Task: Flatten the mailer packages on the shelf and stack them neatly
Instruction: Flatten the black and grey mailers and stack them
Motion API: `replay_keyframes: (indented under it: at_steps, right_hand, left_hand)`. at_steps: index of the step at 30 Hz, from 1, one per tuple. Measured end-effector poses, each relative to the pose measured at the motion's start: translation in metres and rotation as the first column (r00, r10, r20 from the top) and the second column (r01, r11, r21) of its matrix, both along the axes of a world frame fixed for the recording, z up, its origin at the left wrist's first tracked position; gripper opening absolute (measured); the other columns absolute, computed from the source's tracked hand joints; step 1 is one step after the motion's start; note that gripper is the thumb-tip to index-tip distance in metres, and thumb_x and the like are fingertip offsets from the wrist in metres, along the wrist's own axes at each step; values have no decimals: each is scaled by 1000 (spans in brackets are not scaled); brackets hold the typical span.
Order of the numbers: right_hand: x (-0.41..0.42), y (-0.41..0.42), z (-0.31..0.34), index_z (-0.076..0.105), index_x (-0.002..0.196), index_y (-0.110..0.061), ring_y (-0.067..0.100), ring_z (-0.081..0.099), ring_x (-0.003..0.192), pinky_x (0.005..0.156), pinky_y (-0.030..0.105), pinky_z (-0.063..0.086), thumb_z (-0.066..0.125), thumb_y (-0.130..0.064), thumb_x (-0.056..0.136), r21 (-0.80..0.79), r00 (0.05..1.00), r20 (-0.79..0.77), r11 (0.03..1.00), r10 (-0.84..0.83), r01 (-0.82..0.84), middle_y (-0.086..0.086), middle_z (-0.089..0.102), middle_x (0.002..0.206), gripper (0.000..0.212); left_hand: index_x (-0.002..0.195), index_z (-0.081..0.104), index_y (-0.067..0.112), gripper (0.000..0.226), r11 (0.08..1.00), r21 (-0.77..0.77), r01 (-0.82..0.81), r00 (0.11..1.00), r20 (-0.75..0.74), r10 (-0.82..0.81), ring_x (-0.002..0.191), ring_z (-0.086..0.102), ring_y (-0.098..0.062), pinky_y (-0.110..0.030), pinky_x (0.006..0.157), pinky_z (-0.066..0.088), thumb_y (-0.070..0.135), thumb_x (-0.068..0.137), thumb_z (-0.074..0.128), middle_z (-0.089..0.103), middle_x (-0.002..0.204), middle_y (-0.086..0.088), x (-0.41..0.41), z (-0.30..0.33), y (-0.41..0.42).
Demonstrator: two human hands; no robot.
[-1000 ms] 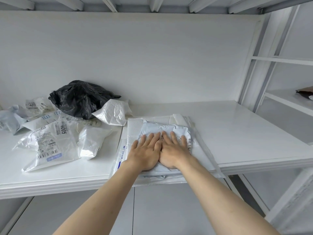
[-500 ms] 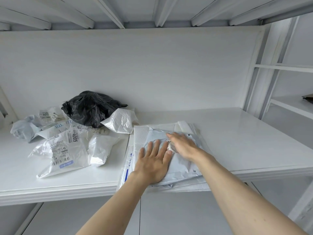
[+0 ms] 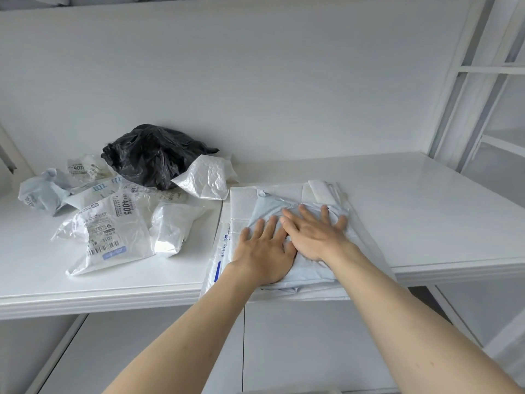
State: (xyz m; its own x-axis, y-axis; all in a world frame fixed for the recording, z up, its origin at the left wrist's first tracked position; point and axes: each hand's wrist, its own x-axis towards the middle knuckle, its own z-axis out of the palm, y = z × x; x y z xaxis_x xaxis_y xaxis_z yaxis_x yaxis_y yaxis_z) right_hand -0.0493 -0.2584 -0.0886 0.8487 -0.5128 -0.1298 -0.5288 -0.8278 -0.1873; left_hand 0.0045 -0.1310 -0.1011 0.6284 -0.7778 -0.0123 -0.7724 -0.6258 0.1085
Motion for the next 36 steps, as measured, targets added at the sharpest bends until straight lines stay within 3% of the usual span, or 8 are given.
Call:
replay_keyframes:
  at_steps: [7, 13, 17, 21, 24, 29, 32, 36]
  right_hand:
    - [-7, 10, 14, 11, 150, -50, 31, -8, 149, 110, 66, 6, 6, -60, 97, -37, 999, 10, 998, -41, 41, -9, -4, 164, 53]
    - [-17, 9, 33, 4, 148, -56, 25, -13, 150, 112, 66, -1, 9, -66, 96, 150, 995, 61, 986, -77, 67, -13, -17, 162, 54]
    - [-8, 14, 44, 5, 152, -50, 23, -15, 150, 114, 61, -11, 13, -55, 101, 48, 996, 94, 999, -10, 6, -9, -15, 163, 52]
    - [16, 30, 51, 6, 153, -47, 23, -12, 150, 117, 56, -3, 20, -51, 102, 102, 986, 133, 988, 98, -112, -8, -12, 163, 53]
    - [41, 43, 51, 7, 154, -44, 24, -10, 150, 118, 56, 1, 25, -50, 102, 108, 977, 137, 978, 162, -177, -7, -11, 164, 55]
    - [80, 60, 37, 13, 155, -36, 26, -8, 150, 118, 52, 5, 26, -44, 102, 61, 968, 140, 974, 209, -219, -3, -4, 165, 55]
    - [92, 66, 15, 10, 155, -38, 27, -15, 149, 117, 53, -5, 21, -47, 101, 34, 969, 103, 973, 223, -227, -2, -9, 164, 55]
    - [100, 64, -2, 4, 154, -42, 23, -22, 148, 115, 53, -14, 18, -53, 100, 11, 974, 98, 979, 203, -205, -5, -14, 163, 57]
  left_hand:
    - [155, 3, 34, 56, 997, -33, -63, 997, -52, 62, 151, -3, -21, -52, 119, 1, 46, 100, 10, -1, 164, 6, -6, 4, -1]
    - [152, 16, 31, 53, 973, -103, -207, 971, -139, 192, 149, -7, -30, -68, 111, -7, 42, 100, 13, 8, 163, 4, -7, 16, -6]
    - [153, 22, 19, 55, 905, -297, -305, 938, -255, 233, 151, -6, -26, -60, 116, -5, 32, 100, 22, 16, 162, 0, 20, 41, 0]
    - [148, 34, 22, 51, 828, -414, -377, 925, -220, 311, 150, 2, -26, -53, 118, 12, 25, 98, 33, 16, 161, -8, 71, 70, 29]
    - [152, 26, 19, 54, 777, -427, -463, 886, -207, 414, 150, -3, -25, -51, 117, 11, 23, 98, 34, 3, 163, -7, 100, 84, 54]
    - [152, 26, 16, 59, 779, -328, -534, 845, -162, 510, 148, 1, -27, -49, 117, 12, 20, 94, 38, 3, 162, -7, 148, 86, 87]
    - [150, 32, 22, 56, 781, -277, -559, 829, -183, 529, 147, 9, -29, -48, 115, 16, 22, 94, 39, 8, 160, -6, 173, 83, 94]
    - [151, 24, 38, 59, 769, -215, -602, 795, -247, 554, 144, 19, -31, -52, 115, 14, 29, 94, 37, 18, 157, -10, 198, 76, 87]
